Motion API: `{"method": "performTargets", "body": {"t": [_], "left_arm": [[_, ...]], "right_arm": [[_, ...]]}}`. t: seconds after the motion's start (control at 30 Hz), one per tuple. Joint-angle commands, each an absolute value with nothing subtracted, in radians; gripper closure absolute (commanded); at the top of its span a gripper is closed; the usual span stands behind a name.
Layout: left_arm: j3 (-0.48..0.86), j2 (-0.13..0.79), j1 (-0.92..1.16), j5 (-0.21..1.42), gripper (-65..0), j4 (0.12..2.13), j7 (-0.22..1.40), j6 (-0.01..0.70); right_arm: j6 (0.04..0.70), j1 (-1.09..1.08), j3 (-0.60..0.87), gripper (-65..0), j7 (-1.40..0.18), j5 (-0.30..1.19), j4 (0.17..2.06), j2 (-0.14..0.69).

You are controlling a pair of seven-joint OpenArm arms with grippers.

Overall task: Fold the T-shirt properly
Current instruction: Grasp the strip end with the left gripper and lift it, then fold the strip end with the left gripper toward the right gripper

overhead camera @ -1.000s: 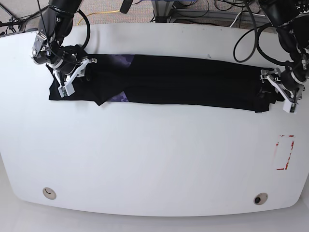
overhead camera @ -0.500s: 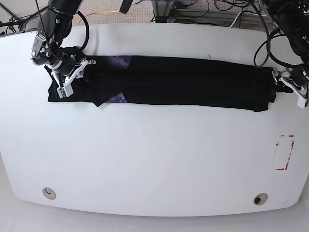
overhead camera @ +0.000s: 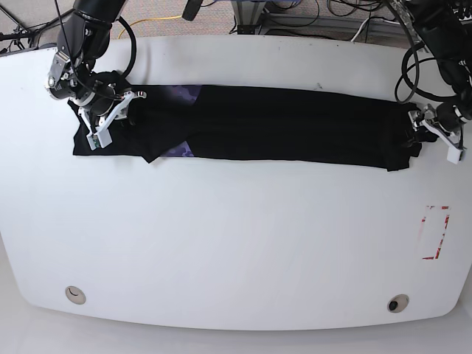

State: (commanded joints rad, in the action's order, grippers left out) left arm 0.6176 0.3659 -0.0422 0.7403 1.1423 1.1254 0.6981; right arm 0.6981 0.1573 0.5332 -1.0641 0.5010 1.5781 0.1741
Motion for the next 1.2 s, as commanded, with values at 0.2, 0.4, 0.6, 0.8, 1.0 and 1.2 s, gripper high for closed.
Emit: {"method": "performTargets", "body": {"t": [0.2,0.4,0.6,0.8,1.0,1.2], "left_arm": [[0.561,0.366,-0.041,0.774,-44.0,1.142,1.127,0.698],[0.561,0.366,-0.039,0.769,-5.6,1.145,1.122,0.698],[0.558,0.367,0.002,0.771,-4.3,1.323,1.13,0.698],[0.521,0.364,0.027,0.776,-4.3,1.598,1.23,0.698],[0.335,0.363,0.044,0.776,-4.6,1.856,1.302,0.698],[0.163,0.302,0.038,0.776,-4.7,1.923,1.305,0.698]], "right_arm": [[0.698,0.157,0.533,-13.2,-1.064,0.503,1.58,0.174],[0.698,0.157,0.535,-13.2,-1.063,0.498,1.577,0.174],[0.698,0.156,0.535,-13.2,-1.063,0.501,1.577,0.171],[0.698,0.156,0.535,-13.2,-1.063,0.501,1.577,0.171],[0.698,0.156,0.535,-13.2,-1.063,0.498,1.577,0.171],[0.698,0.156,0.535,-13.2,-1.063,0.496,1.577,0.171]]}}
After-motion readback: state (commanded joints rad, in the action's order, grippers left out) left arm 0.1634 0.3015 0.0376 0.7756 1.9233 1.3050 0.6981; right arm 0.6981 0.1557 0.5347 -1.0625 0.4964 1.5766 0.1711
